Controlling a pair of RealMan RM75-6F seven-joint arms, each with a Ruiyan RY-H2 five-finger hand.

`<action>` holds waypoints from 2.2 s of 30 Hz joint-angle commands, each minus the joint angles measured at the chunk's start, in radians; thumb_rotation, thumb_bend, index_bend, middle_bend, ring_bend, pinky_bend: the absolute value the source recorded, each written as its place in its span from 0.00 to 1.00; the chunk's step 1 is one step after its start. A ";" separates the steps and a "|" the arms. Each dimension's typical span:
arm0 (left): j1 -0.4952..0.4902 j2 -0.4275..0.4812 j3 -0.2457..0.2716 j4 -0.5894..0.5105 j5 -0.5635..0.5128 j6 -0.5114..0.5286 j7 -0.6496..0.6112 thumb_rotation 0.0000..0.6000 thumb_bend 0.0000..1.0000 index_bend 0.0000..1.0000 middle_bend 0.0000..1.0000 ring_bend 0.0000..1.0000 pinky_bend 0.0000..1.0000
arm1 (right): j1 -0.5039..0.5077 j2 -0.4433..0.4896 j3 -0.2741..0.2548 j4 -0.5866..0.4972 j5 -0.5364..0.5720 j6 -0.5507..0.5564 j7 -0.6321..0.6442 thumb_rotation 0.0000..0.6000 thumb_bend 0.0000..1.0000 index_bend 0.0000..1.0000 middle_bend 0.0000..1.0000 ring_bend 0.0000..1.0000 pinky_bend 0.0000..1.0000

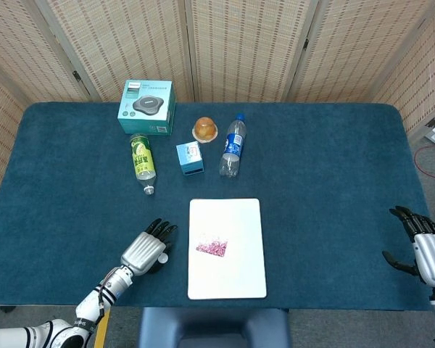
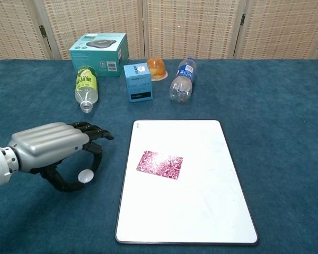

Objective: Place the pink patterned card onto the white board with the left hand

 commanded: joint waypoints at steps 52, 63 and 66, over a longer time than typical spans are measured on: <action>-0.307 -0.146 -0.188 -0.047 -0.452 -0.006 0.228 1.00 0.36 0.19 0.11 0.03 0.00 | -0.021 0.004 0.003 0.051 0.019 0.006 0.064 1.00 0.25 0.15 0.16 0.16 0.15; -0.082 0.083 -0.127 -0.145 -0.244 0.213 -0.051 1.00 0.36 0.24 0.11 0.05 0.00 | -0.016 0.010 0.005 0.046 0.010 0.005 0.057 1.00 0.25 0.15 0.16 0.16 0.15; -0.012 0.145 -0.115 -0.135 -0.208 0.286 -0.117 1.00 0.36 0.24 0.11 0.06 0.00 | -0.010 0.018 0.005 0.044 0.002 -0.002 0.082 1.00 0.25 0.15 0.16 0.16 0.15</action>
